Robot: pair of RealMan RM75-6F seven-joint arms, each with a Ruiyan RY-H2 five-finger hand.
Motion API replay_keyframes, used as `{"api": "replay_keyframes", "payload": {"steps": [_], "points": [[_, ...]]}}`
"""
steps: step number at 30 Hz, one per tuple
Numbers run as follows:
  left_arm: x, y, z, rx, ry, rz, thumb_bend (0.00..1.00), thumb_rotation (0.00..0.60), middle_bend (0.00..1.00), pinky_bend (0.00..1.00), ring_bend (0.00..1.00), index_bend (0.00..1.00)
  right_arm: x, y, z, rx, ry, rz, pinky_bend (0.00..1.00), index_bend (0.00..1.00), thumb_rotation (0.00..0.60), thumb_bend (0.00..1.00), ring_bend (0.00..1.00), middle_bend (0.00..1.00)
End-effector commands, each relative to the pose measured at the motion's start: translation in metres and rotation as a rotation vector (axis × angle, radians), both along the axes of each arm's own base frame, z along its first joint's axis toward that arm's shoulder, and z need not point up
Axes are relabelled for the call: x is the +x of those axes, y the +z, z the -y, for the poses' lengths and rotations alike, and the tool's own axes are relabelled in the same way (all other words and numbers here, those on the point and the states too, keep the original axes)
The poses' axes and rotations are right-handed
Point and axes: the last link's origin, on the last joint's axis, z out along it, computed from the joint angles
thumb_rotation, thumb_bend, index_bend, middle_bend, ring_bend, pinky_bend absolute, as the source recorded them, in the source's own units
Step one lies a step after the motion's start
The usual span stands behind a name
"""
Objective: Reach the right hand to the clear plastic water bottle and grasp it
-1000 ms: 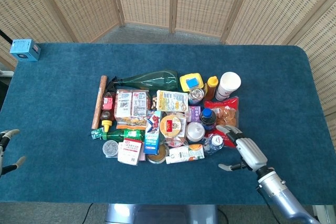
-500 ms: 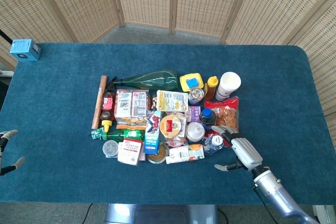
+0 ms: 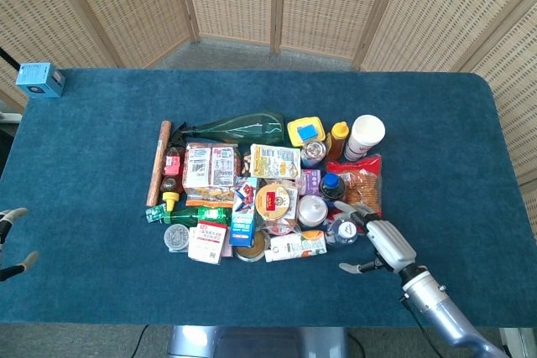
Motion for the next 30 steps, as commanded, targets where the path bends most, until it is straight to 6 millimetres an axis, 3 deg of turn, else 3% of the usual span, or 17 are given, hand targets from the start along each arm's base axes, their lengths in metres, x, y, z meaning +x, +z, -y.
{"api": "replay_keyframes", "payload": {"steps": [1, 6, 9, 12, 13, 16, 18, 21, 30], "points": [[0.000, 0.000, 0.001, 0.000, 0.003, 0.000, 0.00, 0.600, 0.32, 0.00, 0.33, 0.24, 0.003, -0.002, 0.002, 0.011, 0.008, 0.006, 0.00, 0.06, 0.600, 0.00, 0.14, 0.28], [-0.002, 0.000, 0.003, 0.001, 0.011, 0.003, 0.00, 0.600, 0.32, 0.00, 0.34, 0.24, 0.009, -0.007, 0.005, 0.036, 0.021, 0.009, 0.01, 0.07, 0.600, 0.00, 0.16, 0.27], [-0.003, 0.001, 0.004, 0.004, 0.016, 0.003, 0.00, 0.600, 0.32, 0.00, 0.34, 0.24, 0.013, -0.011, 0.007, 0.049, 0.021, 0.022, 0.10, 0.10, 0.600, 0.00, 0.20, 0.29], [-0.004, 0.002, 0.006, 0.011, 0.020, 0.003, 0.00, 0.600, 0.32, 0.00, 0.34, 0.24, 0.015, -0.015, 0.011, 0.037, 0.015, 0.049, 0.30, 0.25, 0.600, 0.00, 0.38, 0.47], [-0.005, 0.003, 0.007, 0.013, 0.021, 0.004, 0.00, 0.600, 0.32, 0.00, 0.33, 0.24, 0.016, -0.015, 0.012, 0.025, 0.013, 0.063, 0.45, 0.37, 0.600, 0.00, 0.53, 0.62], [-0.006, 0.004, 0.008, 0.018, 0.025, 0.003, 0.00, 0.600, 0.32, 0.00, 0.34, 0.24, 0.014, -0.017, 0.016, 0.005, 0.002, 0.082, 0.74, 0.67, 0.600, 0.00, 0.88, 0.95], [-0.006, 0.005, 0.009, 0.021, 0.028, 0.005, 0.00, 0.600, 0.32, 0.00, 0.34, 0.24, 0.012, -0.014, 0.018, -0.014, -0.010, 0.094, 0.82, 0.73, 0.600, 0.00, 0.96, 1.00], [-0.007, 0.004, 0.009, 0.018, 0.030, 0.004, 0.00, 0.600, 0.32, 0.00, 0.33, 0.24, 0.007, -0.006, 0.021, -0.051, -0.034, 0.121, 0.88, 0.76, 0.600, 0.00, 1.00, 1.00], [-0.004, 0.001, 0.003, 0.003, 0.016, 0.005, 0.00, 0.600, 0.32, 0.00, 0.33, 0.23, -0.003, 0.032, 0.022, -0.173, -0.056, 0.162, 0.88, 0.77, 0.600, 0.00, 1.00, 1.00]]}}
